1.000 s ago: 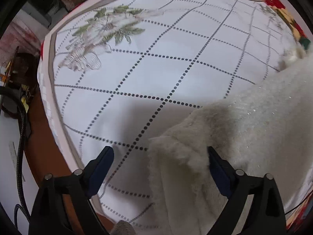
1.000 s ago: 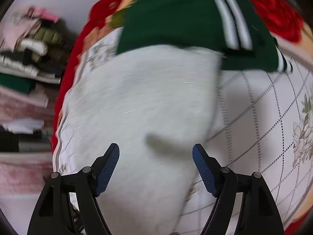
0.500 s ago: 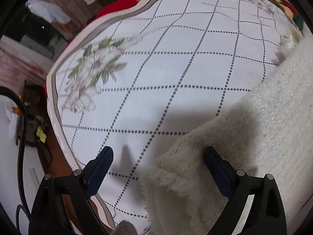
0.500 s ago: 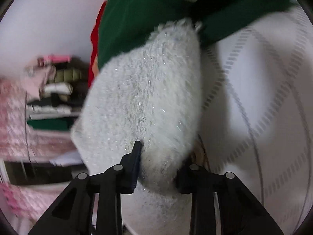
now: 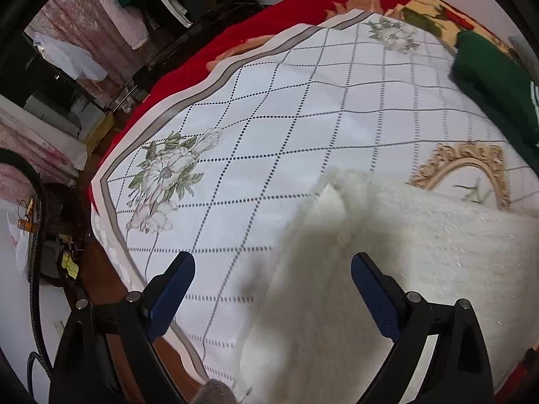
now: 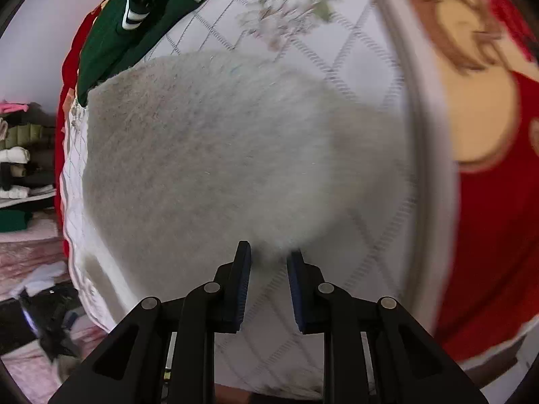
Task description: Fold large clothes
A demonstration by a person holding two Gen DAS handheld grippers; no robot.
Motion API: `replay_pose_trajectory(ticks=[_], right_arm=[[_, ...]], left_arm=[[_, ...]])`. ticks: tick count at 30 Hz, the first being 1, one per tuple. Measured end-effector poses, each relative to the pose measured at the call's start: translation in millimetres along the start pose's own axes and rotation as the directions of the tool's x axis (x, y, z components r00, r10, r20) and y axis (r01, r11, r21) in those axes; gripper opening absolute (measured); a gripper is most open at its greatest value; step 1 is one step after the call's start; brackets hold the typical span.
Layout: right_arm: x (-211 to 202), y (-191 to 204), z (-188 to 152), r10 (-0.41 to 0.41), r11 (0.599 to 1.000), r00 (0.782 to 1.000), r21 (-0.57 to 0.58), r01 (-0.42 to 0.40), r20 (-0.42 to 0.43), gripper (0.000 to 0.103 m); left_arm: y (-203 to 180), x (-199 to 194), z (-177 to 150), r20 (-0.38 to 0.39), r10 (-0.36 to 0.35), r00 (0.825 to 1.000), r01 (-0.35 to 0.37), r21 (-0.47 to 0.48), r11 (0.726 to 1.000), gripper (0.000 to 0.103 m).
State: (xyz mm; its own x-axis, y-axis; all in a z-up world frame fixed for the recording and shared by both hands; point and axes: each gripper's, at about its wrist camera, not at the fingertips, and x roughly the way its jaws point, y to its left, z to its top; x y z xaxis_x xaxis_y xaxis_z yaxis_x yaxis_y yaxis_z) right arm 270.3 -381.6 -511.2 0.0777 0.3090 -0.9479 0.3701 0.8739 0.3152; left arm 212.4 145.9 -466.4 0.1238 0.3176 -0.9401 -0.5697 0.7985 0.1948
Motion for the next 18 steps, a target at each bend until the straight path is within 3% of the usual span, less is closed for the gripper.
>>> replay_pose_trajectory(ticks=[4,7,11,13,15,18], right_arm=[[-47.3,10.8,3.9,-0.098,0.983,0.982,-0.141,0.122,0.164,0.026],[-62.5,53.6,21.8,-0.060,0.963,0.974,-0.243,0.114,0.218,0.037],[-18.5,141.1,50.6,0.037,0.944,0.995,-0.331,-0.003,0.095,0.036],[4.6,169.9,60.4,0.085,0.927,0.995,-0.370,-0.057,0.060,0.035],[35.5,191.4,72.7,0.077,0.917,0.997,-0.395,-0.060,0.026,0.023],[84.5,203.9,89.1,-0.010,0.914,1.000,-0.406,0.007,-0.004,0.020]], left_arm=[[-14.1,-18.9,-12.5,-0.003,-0.026,1.000,0.026,-0.009,1.000,0.096],[-47.5,-23.8,-19.2,-0.010,-0.084,0.996,0.084,0.007,0.996,0.096],[-101.4,-24.8,-20.2,0.007,-0.147,0.989,0.147,0.034,0.989,0.096],[-133.3,-20.3,-20.1,0.004,-0.164,0.986,0.164,0.069,0.984,0.096],[-160.3,-12.1,-20.1,0.003,-0.174,0.985,0.173,0.102,0.980,0.096],[-185.0,0.0,-18.3,-0.003,-0.168,0.986,0.166,0.137,0.977,0.096]])
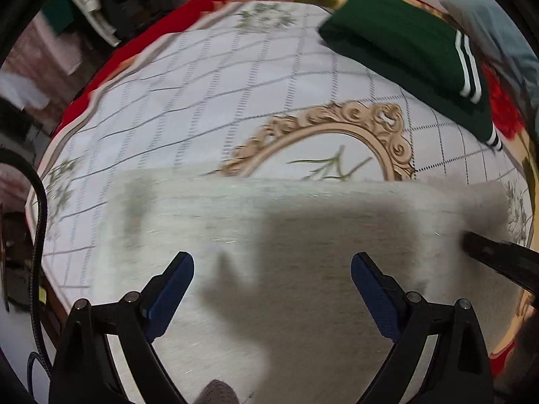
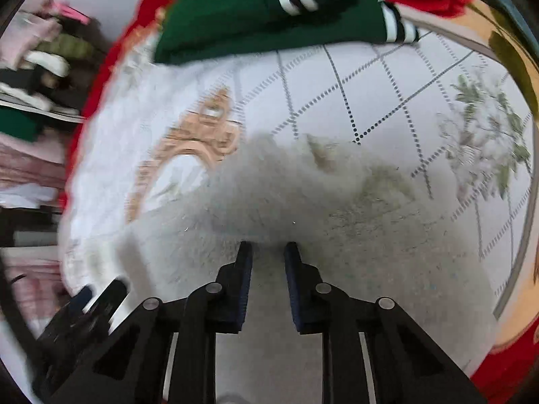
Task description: Fold large clothes
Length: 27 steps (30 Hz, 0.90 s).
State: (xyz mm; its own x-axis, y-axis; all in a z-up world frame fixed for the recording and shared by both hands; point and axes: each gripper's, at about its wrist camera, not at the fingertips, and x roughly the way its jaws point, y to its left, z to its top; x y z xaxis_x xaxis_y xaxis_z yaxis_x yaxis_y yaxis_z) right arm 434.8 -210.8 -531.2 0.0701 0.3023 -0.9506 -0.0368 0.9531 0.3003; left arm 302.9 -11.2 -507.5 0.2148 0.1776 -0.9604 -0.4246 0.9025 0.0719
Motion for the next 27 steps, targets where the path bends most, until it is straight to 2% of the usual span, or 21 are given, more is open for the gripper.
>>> replay_pose_trajectory(ticks=[3,5,7,10,12,13,16,17,19,22,24,27], right_arm=[[29.9,-2.6,7.3,-0.038,0.999,0.999,0.009,0.038,-0.038,0.020],[33.7,2.0,9.8,-0.065,0.998,0.996,-0.024,0.064,-0.053,0.019],[35.3,2.5,16.3,-0.051,0.999,0.996,-0.020,0.050,-0.069,0.019],[22.1,-7.3,12.0,0.019,1.000,0.998,-0.012,-0.020,-0.061,0.019],[-5.8,-15.0,0.0,0.040,0.999,0.999,-0.023,-0.040,-0.001,0.025],[-23.3,-21.3,-9.5,0.043,0.999,0.998,-0.024,-0.042,0.040,0.032],[-67.7,-54.6,-41.5,0.089,0.994,0.987,0.047,-0.096,0.133,0.071],[-79.4,-67.3,-53.4,0.094,0.991,0.984,0.081,-0.107,0.150,0.075],[-93.8,-100.4,-79.0,0.085,0.981,0.983,0.159,-0.110,0.160,0.075],[-87.4,-141.8,-110.0,0.058,0.954,0.990,0.285,-0.092,0.125,0.075],[-76.0,-164.4,-123.0,0.081,0.928,0.990,0.354,-0.116,0.113,0.075],[-47.2,-187.9,-129.8,0.155,0.887,0.980,0.419,-0.195,0.126,0.075]], left_arm=[[-9.7,19.2,0.5,-0.021,0.018,1.000,-0.018,0.015,1.000,0.096],[-10.3,30.3,-1.5,-0.028,0.030,0.999,-0.030,0.004,1.000,0.096],[-9.9,38.4,-3.1,-0.036,0.041,0.999,-0.041,-0.002,0.999,0.096],[-4.1,31.4,-0.6,-0.056,0.039,0.998,-0.040,-0.020,0.999,0.096],[0.8,15.5,-0.9,-0.043,0.030,0.999,-0.032,-0.026,0.999,0.096],[3.3,4.8,-2.1,-0.029,0.023,0.999,-0.024,-0.030,0.999,0.096],[3.3,-22.5,-10.3,0.001,-0.013,1.000,0.013,-0.037,0.999,0.096],[1.1,-26.7,-13.0,0.002,-0.024,1.000,0.024,-0.036,0.999,0.096],[-9.6,-24.8,-19.4,-0.009,-0.036,0.999,0.036,-0.017,0.999,0.096],[-29.1,5.5,-30.0,-0.066,0.006,0.998,-0.004,0.029,1.000,0.096],[-35.0,31.2,-34.8,-0.117,0.014,0.993,-0.009,0.040,0.999,0.097],[-35.3,40.4,-34.0,-0.108,0.018,0.994,-0.014,0.042,0.999,0.102]])
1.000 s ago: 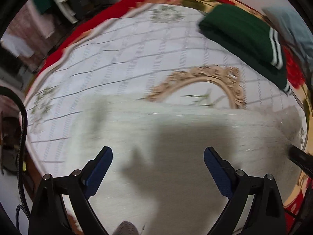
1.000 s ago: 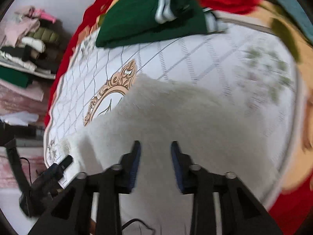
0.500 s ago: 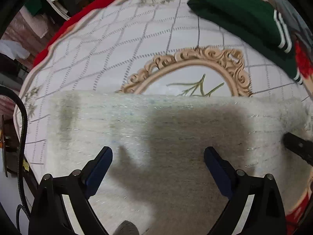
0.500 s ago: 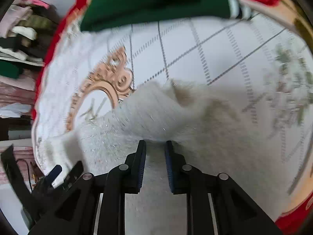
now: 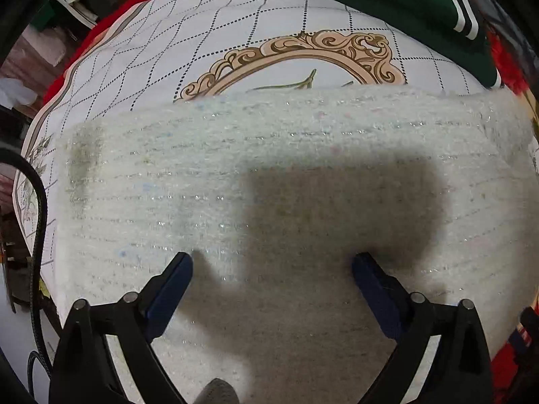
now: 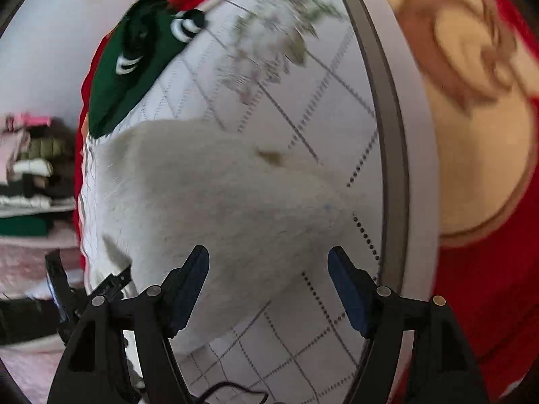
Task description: Fold large clothes
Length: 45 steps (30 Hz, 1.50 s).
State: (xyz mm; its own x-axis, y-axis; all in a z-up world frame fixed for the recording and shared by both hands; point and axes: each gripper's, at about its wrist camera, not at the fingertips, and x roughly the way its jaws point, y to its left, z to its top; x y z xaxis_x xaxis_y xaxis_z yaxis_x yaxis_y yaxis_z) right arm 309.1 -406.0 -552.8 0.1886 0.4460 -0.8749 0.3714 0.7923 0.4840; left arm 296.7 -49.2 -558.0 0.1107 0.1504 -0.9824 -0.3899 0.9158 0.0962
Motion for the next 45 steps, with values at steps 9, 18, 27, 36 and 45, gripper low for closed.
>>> replay_pose_trajectory(ticks=[9,18,27,36,45], right_arm=[[54.6,-6.8,23.4,0.304,0.948,0.952,0.097,-0.304,0.016,0.079],[76.3,35.9,35.3,0.452,0.885,0.892,0.122,-0.449,0.006,0.032],[-34.4,76.5,13.7,0.356,0.935,0.918,-0.071,-0.349,0.173,0.027],[-110.9,127.5,8.1,0.169,0.953,0.943,-0.293,-0.081,0.286,0.027],[-43.2,266.5,-83.0,0.148,0.788,0.983,-0.613,-0.052,0.107,0.027]], left_arm=[[-4.2,-1.5,-0.5,0.025,0.004,1.000,-0.005,0.035,0.999,0.102],[-13.1,-4.5,6.3,0.070,0.008,0.998,-0.014,0.086,0.996,0.101],[-68.5,-13.5,20.8,0.089,-0.166,0.982,0.145,0.205,0.968,0.101],[-91.4,-7.3,42.6,-0.022,-0.462,0.886,0.462,0.108,0.880,0.101],[141.5,-73.1,-1.5,0.179,-0.240,0.954,0.282,-0.274,0.919,0.100]])
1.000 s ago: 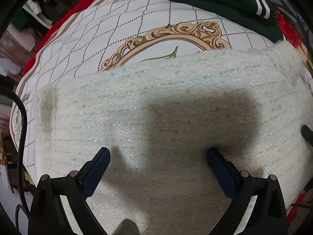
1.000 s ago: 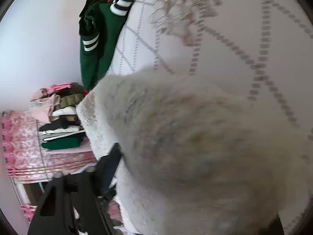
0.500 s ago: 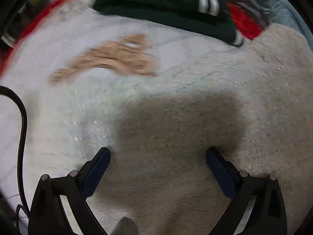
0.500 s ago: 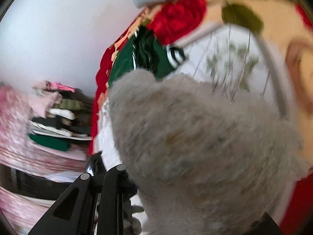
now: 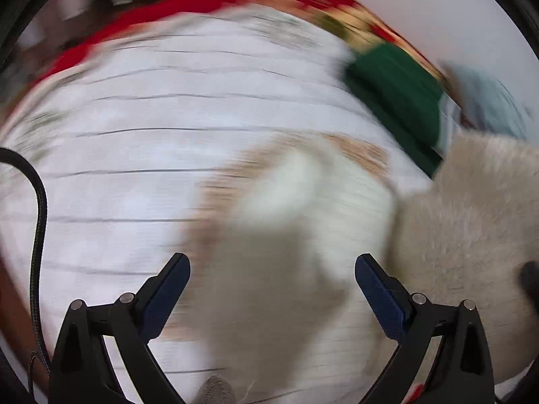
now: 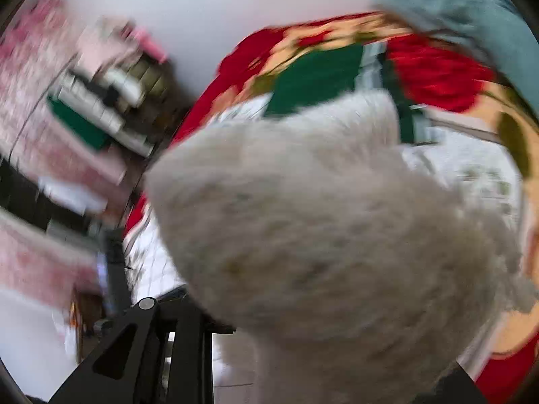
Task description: Fold large clothes
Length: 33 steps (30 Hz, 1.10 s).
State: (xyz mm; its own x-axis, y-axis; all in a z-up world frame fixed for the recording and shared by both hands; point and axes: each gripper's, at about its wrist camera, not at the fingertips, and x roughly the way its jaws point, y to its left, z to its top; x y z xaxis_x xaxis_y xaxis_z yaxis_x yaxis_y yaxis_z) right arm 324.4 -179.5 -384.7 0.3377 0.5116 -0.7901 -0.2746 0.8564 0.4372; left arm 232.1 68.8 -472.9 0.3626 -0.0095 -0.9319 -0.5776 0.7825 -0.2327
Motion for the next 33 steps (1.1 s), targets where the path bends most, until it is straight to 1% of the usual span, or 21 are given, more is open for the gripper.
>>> replay_pose_trajectory(ticks=[1,3,4,7,8,9,11,12,14,17,18,20,21,22,23,24,26,27,29,31,33], right_arm=[[13.2,15.1,-6.5,-0.001,0.999,1.000,-0.036,0.001,-0.022,0.027],[47.9,49.4,-23.2,-0.013,0.994,0.997,-0.110,0.005,-0.080,0.027],[68.7,63.7,-33.4,-0.021,0.990,0.993,-0.140,0.004,-0.120,0.027],[123.1,94.0,-71.6,-0.073,0.974,0.974,-0.226,0.023,-0.214,0.028],[143.0,99.0,-86.1,-0.095,0.969,0.961,-0.246,0.029,-0.260,0.028],[156.3,100.4,-96.3,-0.110,0.966,0.951,-0.256,0.035,-0.287,0.028],[176.2,107.3,-118.2,-0.154,0.947,0.936,-0.318,0.047,-0.318,0.029],[179.7,112.3,-124.2,-0.174,0.933,0.932,-0.355,0.054,-0.317,0.030],[182.4,113.3,-122.9,-0.186,0.922,0.931,-0.384,0.055,-0.315,0.038],[166.7,112.3,-114.4,-0.140,0.931,0.931,-0.364,0.009,-0.336,0.048],[154.5,109.0,-111.2,-0.105,0.939,0.930,-0.344,-0.024,-0.353,0.050],[130.2,105.7,-102.9,-0.048,0.948,0.928,-0.309,-0.074,-0.369,0.060],[119.0,107.3,-95.6,-0.020,0.953,0.927,-0.287,-0.096,-0.376,0.061],[103.7,99.9,-93.7,0.015,0.960,0.923,-0.254,-0.121,-0.383,0.064],[91.4,93.3,-94.2,0.037,0.964,0.921,-0.228,-0.134,-0.388,0.067],[80.9,87.3,-91.9,0.041,0.969,0.919,-0.208,-0.132,-0.392,0.067],[61.0,72.0,-84.7,0.028,0.981,0.922,-0.166,-0.099,-0.385,0.067],[48.6,57.8,-83.2,0.017,0.988,0.928,-0.134,-0.072,-0.373,0.067],[38.3,41.7,-77.6,-0.021,0.995,0.933,-0.094,-0.014,-0.359,0.067],[29.8,13.6,-73.7,-0.057,0.998,0.937,-0.034,0.048,-0.345,0.067],[28.1,-13.4,-71.3,-0.088,0.994,0.933,0.031,0.105,-0.348,0.067]], left_arm=[[23.8,-4.9,6.3,0.007,0.024,1.000,-0.023,-0.027,0.999,0.100],[61.4,-20.8,5.0,0.027,0.084,0.996,-0.082,-0.087,0.993,0.100],[79.9,-26.8,3.2,0.039,0.115,0.993,-0.110,-0.109,0.988,0.100],[116.3,-40.2,-2.5,0.057,0.168,0.984,-0.158,-0.159,0.975,0.100],[125.4,-44.4,-4.3,0.063,0.178,0.982,-0.165,-0.170,0.972,0.100],[134.0,-42.7,1.7,0.065,0.184,0.981,-0.170,-0.175,0.970,0.100],[136.7,-43.1,5.8,0.074,0.189,0.979,-0.173,-0.182,0.968,0.100],[137.8,-40.4,9.8,0.075,0.188,0.979,-0.172,-0.180,0.968,0.100],[136.1,-42.4,12.6,0.084,0.179,0.980,-0.162,-0.175,0.971,0.100],[129.4,-53.9,19.0,0.105,0.137,0.985,-0.118,-0.174,0.978,0.100],[126.6,-60.5,22.2,0.115,0.115,0.987,-0.095,-0.172,0.981,0.100],[120.6,-68.6,27.7,0.125,0.087,0.988,-0.067,-0.157,0.985,0.100],[118.0,-70.8,30.2,0.129,0.075,0.989,-0.056,-0.148,0.987,0.100],[114.8,-72.5,32.4,0.133,0.059,0.989,-0.041,-0.139,0.989,0.100],[110.3,-72.5,34.4,0.130,0.035,0.991,-0.019,-0.126,0.992,0.100],[107.4,-70.6,35.0,0.123,0.017,0.992,-0.003,-0.118,0.993,0.100],[100.7,-60.8,34.4,0.101,-0.011,0.995,0.021,-0.099,0.995,0.100],[97.8,-51.1,32.9,0.075,-0.029,0.997,0.036,-0.098,0.995,0.100],[93.8,-27.7,28.8,0.014,-0.080,0.997,0.081,-0.114,0.990,0.100],[90.4,-4.3,23.2,-0.039,-0.095,0.995,0.089,-0.118,0.989,0.100],[85.7,19.9,15.7,-0.096,-0.095,0.991,0.084,-0.113,0.990,0.100]])
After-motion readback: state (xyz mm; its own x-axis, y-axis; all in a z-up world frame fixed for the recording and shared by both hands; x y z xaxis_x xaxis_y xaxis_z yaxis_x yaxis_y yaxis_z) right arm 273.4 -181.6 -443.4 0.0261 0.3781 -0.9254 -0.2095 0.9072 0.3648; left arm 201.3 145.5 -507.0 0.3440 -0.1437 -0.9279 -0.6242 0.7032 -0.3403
